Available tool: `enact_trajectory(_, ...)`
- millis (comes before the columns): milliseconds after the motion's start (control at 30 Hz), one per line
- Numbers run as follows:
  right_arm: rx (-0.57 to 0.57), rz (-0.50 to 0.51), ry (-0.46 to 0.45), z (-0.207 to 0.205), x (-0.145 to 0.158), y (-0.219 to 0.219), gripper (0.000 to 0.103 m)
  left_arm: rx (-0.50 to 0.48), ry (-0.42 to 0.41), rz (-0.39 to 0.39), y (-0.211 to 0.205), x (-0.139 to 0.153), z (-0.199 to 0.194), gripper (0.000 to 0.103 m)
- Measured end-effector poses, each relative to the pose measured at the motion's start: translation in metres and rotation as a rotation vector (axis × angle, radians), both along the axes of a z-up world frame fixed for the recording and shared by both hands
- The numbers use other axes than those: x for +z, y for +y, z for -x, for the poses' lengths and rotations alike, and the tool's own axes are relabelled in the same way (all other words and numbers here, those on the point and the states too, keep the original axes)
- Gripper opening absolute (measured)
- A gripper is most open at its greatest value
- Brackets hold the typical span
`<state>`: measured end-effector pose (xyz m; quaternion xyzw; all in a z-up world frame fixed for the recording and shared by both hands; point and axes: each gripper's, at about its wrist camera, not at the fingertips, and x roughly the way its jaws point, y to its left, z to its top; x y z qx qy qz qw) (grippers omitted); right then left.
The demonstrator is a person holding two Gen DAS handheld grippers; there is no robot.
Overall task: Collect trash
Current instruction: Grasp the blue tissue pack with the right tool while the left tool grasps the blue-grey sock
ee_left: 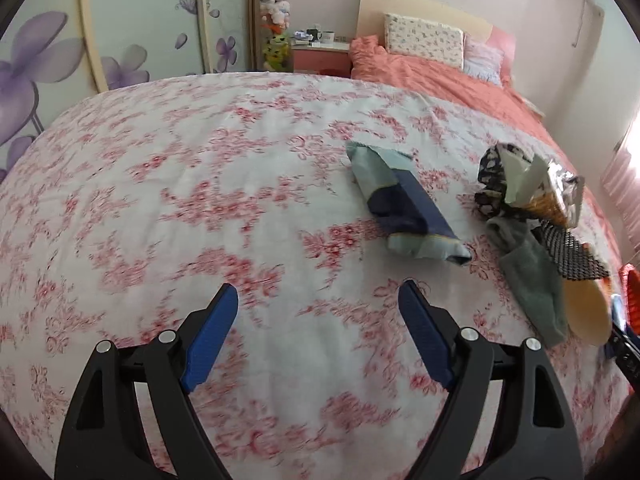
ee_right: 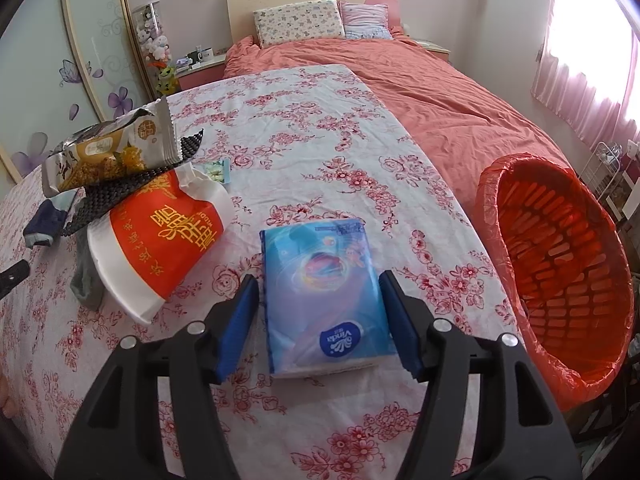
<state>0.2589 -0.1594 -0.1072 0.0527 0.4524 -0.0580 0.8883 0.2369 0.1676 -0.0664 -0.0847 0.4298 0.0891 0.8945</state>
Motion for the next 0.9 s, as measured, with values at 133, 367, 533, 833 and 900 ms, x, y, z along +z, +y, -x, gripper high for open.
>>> enact_trajectory(133,0.002,-0.001,0.0,0.0,0.0,0.001,0.063,-0.034,-0.075,0.056,-0.007,0.019,0.005,0.082)
enact_trajectory(367,0.002,0.0,0.0,0.0,0.0,0.001,0.063,-0.034,-0.074,0.014,-0.031,0.025,-0.037,0.077)
enact_trajectory(533,0.002,-0.001,0.0,0.0,0.0,0.001,0.064,-0.02,0.0,-0.036,-0.035,0.005,-0.068,0.066)
enact_trajectory(833,0.002,-0.001,0.0,0.0,0.0,0.001,0.065,-0.032,0.021,-0.077,-0.044,-0.008,-0.072,0.065)
enact_trajectory(900,0.002,-0.001,0.0,0.0,0.0,0.0,0.065,-0.041,0.019,-0.083,-0.046,-0.008,-0.071,0.065)
